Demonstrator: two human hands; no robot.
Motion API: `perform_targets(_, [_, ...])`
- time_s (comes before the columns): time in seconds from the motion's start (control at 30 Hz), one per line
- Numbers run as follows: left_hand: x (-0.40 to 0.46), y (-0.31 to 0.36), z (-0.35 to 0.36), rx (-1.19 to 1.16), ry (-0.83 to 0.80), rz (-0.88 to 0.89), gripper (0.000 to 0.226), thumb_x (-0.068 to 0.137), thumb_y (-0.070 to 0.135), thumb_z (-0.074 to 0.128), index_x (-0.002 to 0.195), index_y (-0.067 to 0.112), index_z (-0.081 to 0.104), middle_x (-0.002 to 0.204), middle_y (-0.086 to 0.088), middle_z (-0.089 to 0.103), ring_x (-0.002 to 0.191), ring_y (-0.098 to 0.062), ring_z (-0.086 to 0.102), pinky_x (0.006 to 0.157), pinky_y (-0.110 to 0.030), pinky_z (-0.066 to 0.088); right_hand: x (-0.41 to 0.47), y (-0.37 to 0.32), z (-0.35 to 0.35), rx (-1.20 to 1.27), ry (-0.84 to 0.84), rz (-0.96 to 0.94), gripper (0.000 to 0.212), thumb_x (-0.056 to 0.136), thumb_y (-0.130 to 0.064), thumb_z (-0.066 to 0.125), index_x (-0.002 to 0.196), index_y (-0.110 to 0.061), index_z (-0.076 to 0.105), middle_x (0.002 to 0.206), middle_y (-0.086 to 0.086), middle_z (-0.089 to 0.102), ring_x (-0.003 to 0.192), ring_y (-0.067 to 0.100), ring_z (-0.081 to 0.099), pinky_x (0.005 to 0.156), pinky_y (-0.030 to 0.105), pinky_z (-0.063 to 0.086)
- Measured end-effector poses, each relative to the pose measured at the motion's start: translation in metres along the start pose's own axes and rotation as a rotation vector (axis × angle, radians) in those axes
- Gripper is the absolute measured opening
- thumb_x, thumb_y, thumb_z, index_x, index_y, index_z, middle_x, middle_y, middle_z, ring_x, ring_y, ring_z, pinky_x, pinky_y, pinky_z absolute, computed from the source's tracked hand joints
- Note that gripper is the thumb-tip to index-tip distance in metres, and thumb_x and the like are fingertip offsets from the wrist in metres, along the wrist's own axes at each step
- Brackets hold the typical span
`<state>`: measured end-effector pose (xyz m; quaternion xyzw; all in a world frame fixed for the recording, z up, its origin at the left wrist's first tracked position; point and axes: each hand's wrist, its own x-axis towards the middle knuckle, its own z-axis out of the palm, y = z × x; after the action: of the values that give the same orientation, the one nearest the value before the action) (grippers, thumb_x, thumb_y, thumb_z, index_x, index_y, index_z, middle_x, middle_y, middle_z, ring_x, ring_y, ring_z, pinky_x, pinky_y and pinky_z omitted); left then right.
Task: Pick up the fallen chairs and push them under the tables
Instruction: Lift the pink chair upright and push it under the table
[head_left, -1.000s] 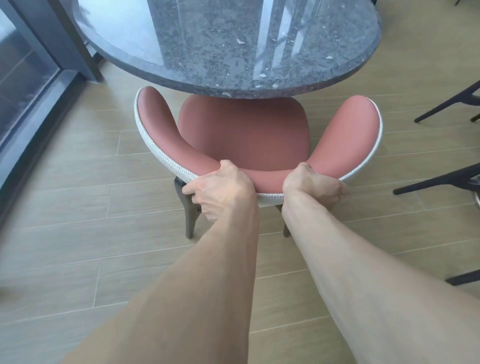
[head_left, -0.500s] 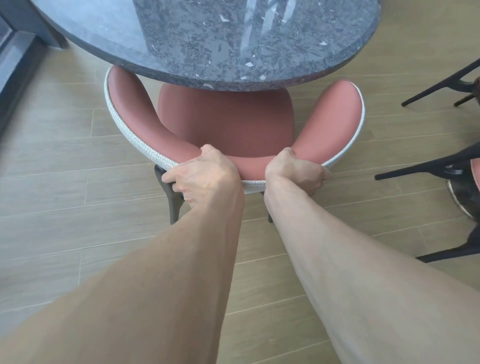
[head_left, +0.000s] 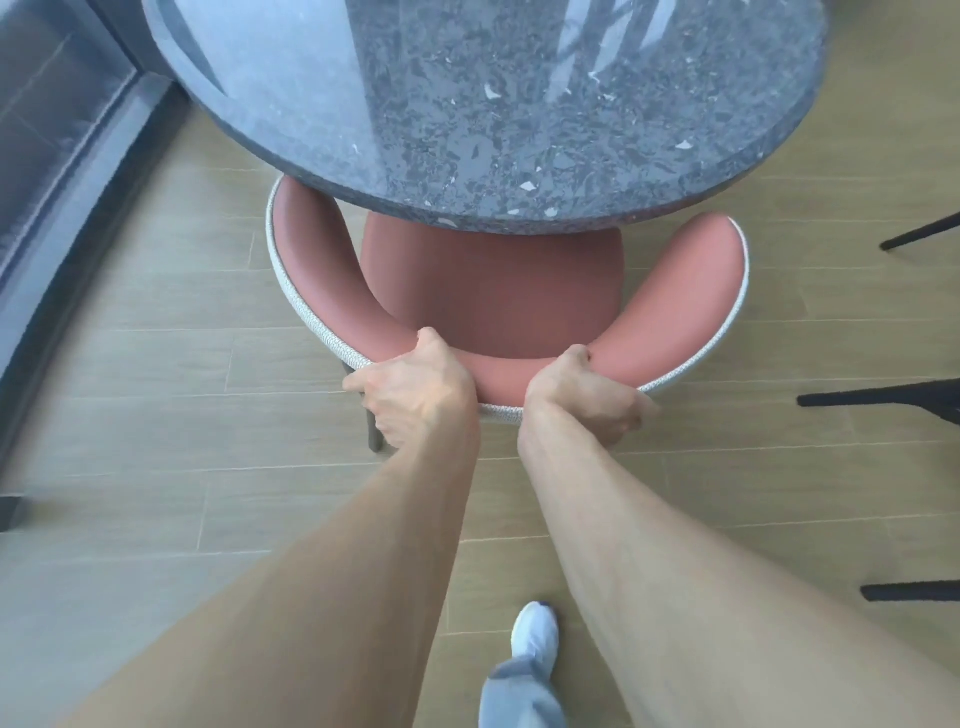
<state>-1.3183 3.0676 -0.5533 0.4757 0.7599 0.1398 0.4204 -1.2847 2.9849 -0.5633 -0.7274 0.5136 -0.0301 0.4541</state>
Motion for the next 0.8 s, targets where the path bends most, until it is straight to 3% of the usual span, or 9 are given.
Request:
perform_targets(0.1, [-0.003, 0.0, -0.018, -0.023, -0.148, -0.004, 0.061, 0.072, 0.045, 0.067, 0.112, 0.007, 0.041, 0.104, -0.014, 0.066, 0.094, -0.038, 0.068, 0.084, -0.036, 0.05, -0.006, -0.003, -0.013, -0.046, -0.129, 0.024, 0.068, 0.077, -0.039, 0.072, 0.125, -0.004, 0.039, 0.124, 0.016, 0.055, 0.104, 0.038, 0.062, 0.073, 0.039, 0.037])
perform_targets(0.2, [-0.014, 0.003, -0.049, -0.041, -0.394, -0.053, 0.069, 0.078, 0.053, 0.068, 0.118, 0.006, 0.04, 0.104, -0.016, 0.064, 0.089, -0.039, 0.07, 0.065, -0.045, 0.06, -0.004, -0.017, -0.042, -0.171, -0.412, 0.103, 0.075, 0.082, -0.047, 0.069, 0.133, -0.002, 0.036, 0.136, 0.016, 0.05, 0.104, 0.037, 0.059, 0.089, 0.043, 0.048])
perform_targets(0.33, [-0.034, 0.018, -0.091, -0.045, -0.423, -0.028, 0.052, 0.085, 0.037, 0.063, 0.115, 0.004, 0.037, 0.107, -0.022, 0.065, 0.097, -0.042, 0.069, 0.06, -0.04, 0.059, 0.008, -0.048, -0.086, -0.303, -0.746, 0.209, 0.06, 0.09, -0.048, 0.059, 0.137, -0.013, 0.048, 0.141, 0.011, 0.045, 0.118, 0.037, 0.053, 0.084, 0.056, 0.055])
perform_targets(0.4, [-0.05, 0.033, -0.115, -0.033, -0.407, 0.008, 0.048, 0.084, 0.032, 0.06, 0.115, 0.001, 0.04, 0.111, -0.021, 0.065, 0.093, -0.042, 0.069, 0.061, -0.04, 0.061, 0.008, -0.068, -0.11, -0.276, -0.748, 0.218, 0.057, 0.091, -0.043, 0.059, 0.139, -0.014, 0.047, 0.141, 0.012, 0.045, 0.121, 0.037, 0.052, 0.082, 0.053, 0.055])
perform_targets(0.47, [-0.063, 0.047, -0.135, -0.007, -0.425, 0.036, 0.044, 0.082, 0.032, 0.058, 0.112, 0.001, 0.053, 0.109, -0.019, 0.066, 0.077, -0.038, 0.071, 0.069, -0.041, 0.062, 0.002, -0.086, -0.13, -0.228, -0.753, 0.227, 0.057, 0.09, -0.041, 0.057, 0.139, -0.014, 0.046, 0.141, 0.011, 0.046, 0.121, 0.036, 0.053, 0.085, 0.051, 0.053])
perform_targets(0.53, [-0.074, 0.061, -0.15, 0.006, -0.462, 0.089, 0.029, 0.084, 0.032, 0.056, 0.094, 0.005, 0.06, 0.097, -0.016, 0.066, 0.062, -0.03, 0.068, 0.076, -0.044, 0.062, -0.007, -0.103, -0.149, -0.166, -0.778, 0.238, 0.055, 0.09, -0.039, 0.056, 0.138, -0.013, 0.046, 0.137, 0.012, 0.049, 0.119, 0.034, 0.055, 0.09, 0.051, 0.052])
perform_targets(0.6, [-0.087, 0.076, -0.163, 0.009, -0.518, 0.16, 0.022, 0.087, 0.027, 0.055, 0.081, 0.007, 0.059, 0.085, -0.014, 0.063, 0.063, -0.026, 0.065, 0.078, -0.049, 0.062, -0.017, -0.121, -0.164, -0.137, -0.82, 0.216, 0.049, 0.09, -0.037, 0.055, 0.132, -0.011, 0.05, 0.13, 0.014, 0.052, 0.111, 0.032, 0.058, 0.089, 0.051, 0.054])
perform_targets(0.8, [-0.119, 0.116, -0.183, -0.011, -0.664, 0.331, 0.024, 0.089, 0.02, 0.057, 0.099, 0.0, 0.065, 0.08, -0.011, 0.063, 0.062, -0.024, 0.063, 0.061, -0.04, 0.062, -0.043, -0.162, -0.193, -0.046, -0.928, 0.148, 0.041, 0.091, -0.029, 0.056, 0.128, -0.012, 0.051, 0.124, 0.019, 0.057, 0.104, 0.034, 0.064, 0.086, 0.05, 0.055])
